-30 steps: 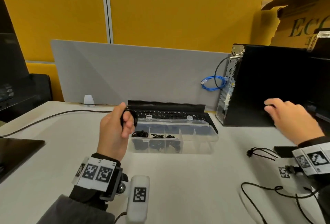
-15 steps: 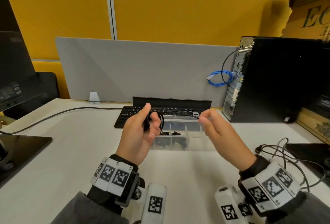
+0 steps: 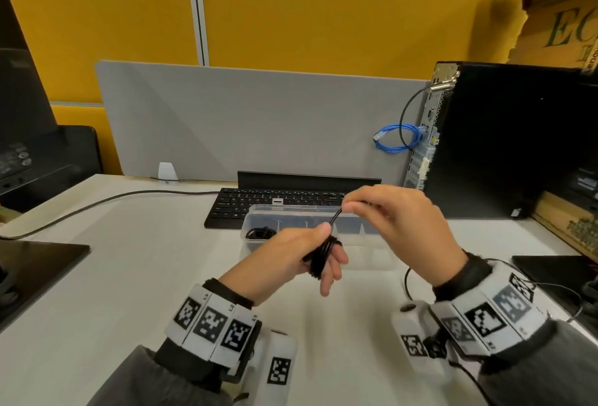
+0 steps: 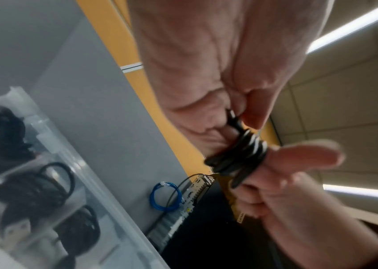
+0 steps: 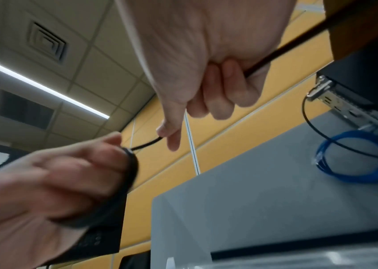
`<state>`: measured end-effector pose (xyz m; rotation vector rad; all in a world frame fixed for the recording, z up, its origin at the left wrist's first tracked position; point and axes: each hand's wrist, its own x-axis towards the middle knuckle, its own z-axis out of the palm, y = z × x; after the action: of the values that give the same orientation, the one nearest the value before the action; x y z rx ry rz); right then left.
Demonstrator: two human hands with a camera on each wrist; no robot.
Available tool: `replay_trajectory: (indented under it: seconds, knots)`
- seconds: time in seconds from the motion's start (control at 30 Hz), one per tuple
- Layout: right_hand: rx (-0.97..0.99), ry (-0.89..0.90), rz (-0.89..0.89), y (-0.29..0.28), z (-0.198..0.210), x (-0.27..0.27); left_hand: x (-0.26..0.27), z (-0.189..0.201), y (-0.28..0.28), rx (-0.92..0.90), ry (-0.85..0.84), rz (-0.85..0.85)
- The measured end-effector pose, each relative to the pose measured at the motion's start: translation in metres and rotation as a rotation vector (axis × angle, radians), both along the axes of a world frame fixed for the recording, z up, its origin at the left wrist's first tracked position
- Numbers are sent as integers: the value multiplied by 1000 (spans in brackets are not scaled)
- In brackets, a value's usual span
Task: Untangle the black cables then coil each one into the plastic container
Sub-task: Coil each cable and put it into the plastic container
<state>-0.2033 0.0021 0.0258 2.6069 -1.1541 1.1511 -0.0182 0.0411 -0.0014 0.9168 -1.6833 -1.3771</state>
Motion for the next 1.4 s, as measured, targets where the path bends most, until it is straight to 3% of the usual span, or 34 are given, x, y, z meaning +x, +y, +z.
replay_trajectory:
  seconds: [0.1,0.2,0.3,0.4,0.53,0.63,0.77,0.8,0.87,1.0,1.1,1.2,1.33,1.4]
  knots:
    - [258,75,61,-10,-11,1,-1,1,3,-28,153,-24]
    - [458,252,87,-6,-22,1,1,6,-1,-25,416,189]
    - [583,342,41,-2,-21,-22,24,15,-9,4,793,425]
    - [673,305,-136,-14,-10,-70,55,20,-14,-12,1090,580]
    - [624,286,-551,-36,-4,-134,74,20,-14,-69,1318,654]
    - [573,522,-745,-47,-11,-158,71,20,-13,-75,1310,655]
    - [435,514,-847,-44,-19,-136,55,17,-15,-45,1007,653]
    - [363,490,-802,-40,-19,-122,49,15,-16,-41,917,631]
    - [288,342,-540,-23,-14,-85,36,10,-15,-57,720,583]
    - [354,164,-40,11,-11,-6,14,7,-6,-45,487,423]
    - [228,30,65,16,-29,25,4,11,1,44,561,286]
    - [274,-146,60,16,-41,40,-2,16,7,133,698,192]
    - [140,-210,40,12,-45,44,-2,16,7,160,794,171]
    - [205,-217,103,15,-39,42,0,15,4,111,875,192]
